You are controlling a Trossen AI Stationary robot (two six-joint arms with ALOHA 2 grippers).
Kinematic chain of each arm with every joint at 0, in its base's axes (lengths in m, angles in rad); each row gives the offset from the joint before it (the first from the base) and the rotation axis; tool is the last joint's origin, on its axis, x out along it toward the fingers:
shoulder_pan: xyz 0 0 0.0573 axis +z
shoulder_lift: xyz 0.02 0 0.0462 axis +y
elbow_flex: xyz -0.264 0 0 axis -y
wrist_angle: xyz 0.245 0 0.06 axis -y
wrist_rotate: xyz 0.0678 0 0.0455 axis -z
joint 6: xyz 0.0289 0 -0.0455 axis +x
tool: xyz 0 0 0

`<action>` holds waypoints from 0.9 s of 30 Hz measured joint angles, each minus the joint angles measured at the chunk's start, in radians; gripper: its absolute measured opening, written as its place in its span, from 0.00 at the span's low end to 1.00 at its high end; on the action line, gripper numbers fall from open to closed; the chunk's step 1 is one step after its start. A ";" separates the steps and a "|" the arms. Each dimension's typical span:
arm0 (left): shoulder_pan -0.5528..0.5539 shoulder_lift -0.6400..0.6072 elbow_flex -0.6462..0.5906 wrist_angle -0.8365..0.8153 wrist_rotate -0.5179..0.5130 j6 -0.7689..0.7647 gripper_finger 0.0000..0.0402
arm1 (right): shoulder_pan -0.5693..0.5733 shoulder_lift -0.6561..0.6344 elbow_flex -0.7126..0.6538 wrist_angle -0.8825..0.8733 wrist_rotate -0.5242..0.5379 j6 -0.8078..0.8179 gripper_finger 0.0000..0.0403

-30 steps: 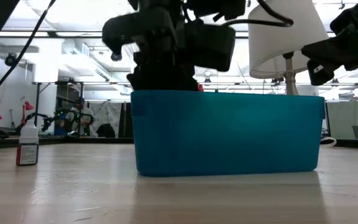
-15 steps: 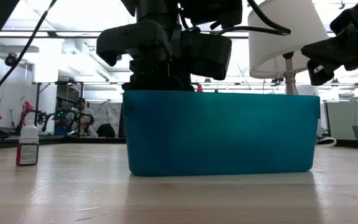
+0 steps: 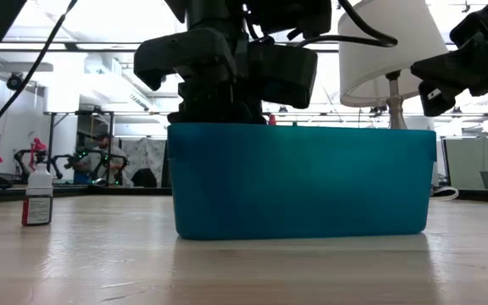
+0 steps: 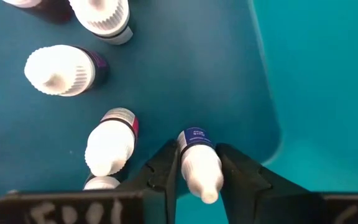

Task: Pick & Place food coloring
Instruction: Put the small dark blue food coloring bottle into the blue bin, then put the small red food coloring bottle into the blue bin

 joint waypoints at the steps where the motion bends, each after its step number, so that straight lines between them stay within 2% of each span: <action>1: 0.000 0.000 0.000 0.000 0.000 0.000 0.20 | 0.000 0.000 0.000 0.000 0.000 0.000 0.02; 8: 0.000 0.000 0.000 0.000 0.000 0.002 0.29 | 0.000 0.000 0.000 0.000 0.000 0.000 0.02; 17: 0.002 -0.001 0.053 -0.049 0.000 0.004 0.30 | 0.000 0.000 0.000 0.000 0.000 0.000 0.02; 27: 0.005 -0.013 0.182 -0.250 -0.007 0.029 0.30 | 0.000 0.000 0.000 0.000 0.000 0.000 0.02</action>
